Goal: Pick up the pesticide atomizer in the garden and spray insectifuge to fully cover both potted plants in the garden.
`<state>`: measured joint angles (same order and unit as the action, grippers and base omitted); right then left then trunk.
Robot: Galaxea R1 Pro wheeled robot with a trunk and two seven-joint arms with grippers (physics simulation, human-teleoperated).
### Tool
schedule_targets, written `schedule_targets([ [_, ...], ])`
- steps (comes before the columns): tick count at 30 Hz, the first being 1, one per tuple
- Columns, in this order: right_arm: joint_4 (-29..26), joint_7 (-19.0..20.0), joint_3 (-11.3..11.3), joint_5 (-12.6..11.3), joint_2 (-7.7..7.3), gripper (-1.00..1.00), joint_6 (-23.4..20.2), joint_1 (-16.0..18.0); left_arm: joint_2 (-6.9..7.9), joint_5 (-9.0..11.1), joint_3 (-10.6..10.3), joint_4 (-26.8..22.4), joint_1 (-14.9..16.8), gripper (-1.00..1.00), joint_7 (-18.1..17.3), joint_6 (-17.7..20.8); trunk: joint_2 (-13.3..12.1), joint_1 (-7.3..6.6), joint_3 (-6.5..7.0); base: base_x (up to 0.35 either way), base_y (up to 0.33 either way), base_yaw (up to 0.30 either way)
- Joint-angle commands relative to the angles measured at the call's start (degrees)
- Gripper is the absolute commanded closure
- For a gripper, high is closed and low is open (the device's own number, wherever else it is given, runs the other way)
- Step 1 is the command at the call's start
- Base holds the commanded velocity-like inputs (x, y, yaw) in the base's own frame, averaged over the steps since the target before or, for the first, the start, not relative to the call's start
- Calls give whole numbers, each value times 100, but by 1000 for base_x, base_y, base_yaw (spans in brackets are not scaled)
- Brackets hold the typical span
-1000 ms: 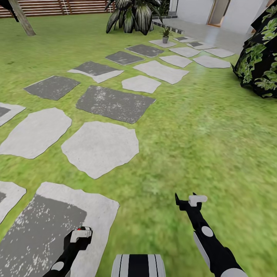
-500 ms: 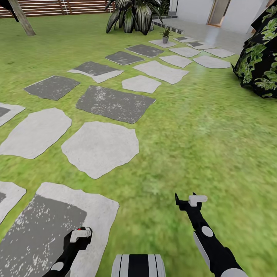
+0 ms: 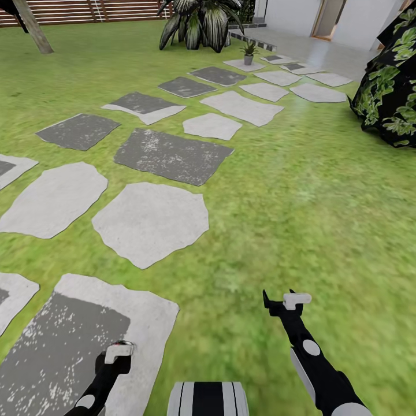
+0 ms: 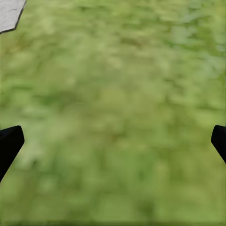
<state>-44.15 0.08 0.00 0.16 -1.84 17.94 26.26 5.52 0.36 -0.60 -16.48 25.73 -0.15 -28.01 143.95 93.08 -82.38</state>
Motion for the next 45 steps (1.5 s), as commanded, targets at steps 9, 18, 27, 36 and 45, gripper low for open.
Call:
schedule_targets([
  [9,12,1,0,2,-1,-100,17,2,1,-10,-8,4,2,100,5,-34,1,-1,-3,0,0,0],
  [18,15,1,0,2,-1,-100,17,2,1,-10,-14,4,7,100,-2,-38,1,-1,-3,0,0,0],
  [27,21,1,2,2,-1,-100,17,3,1,-13,-11,4,11,100,-2,-22,-11,-24,196,0,0,0],
  [36,43,1,9,16,7,-100,17,2,1,-17,-11,4,12,100,-2,-4,-23,-47,396,0,0,0],
  [45,61,-16,15,10,65,-100,25,2,-7,-19,-21,4,20,100,-2,52,-35,-71,595,0,0,0],
])
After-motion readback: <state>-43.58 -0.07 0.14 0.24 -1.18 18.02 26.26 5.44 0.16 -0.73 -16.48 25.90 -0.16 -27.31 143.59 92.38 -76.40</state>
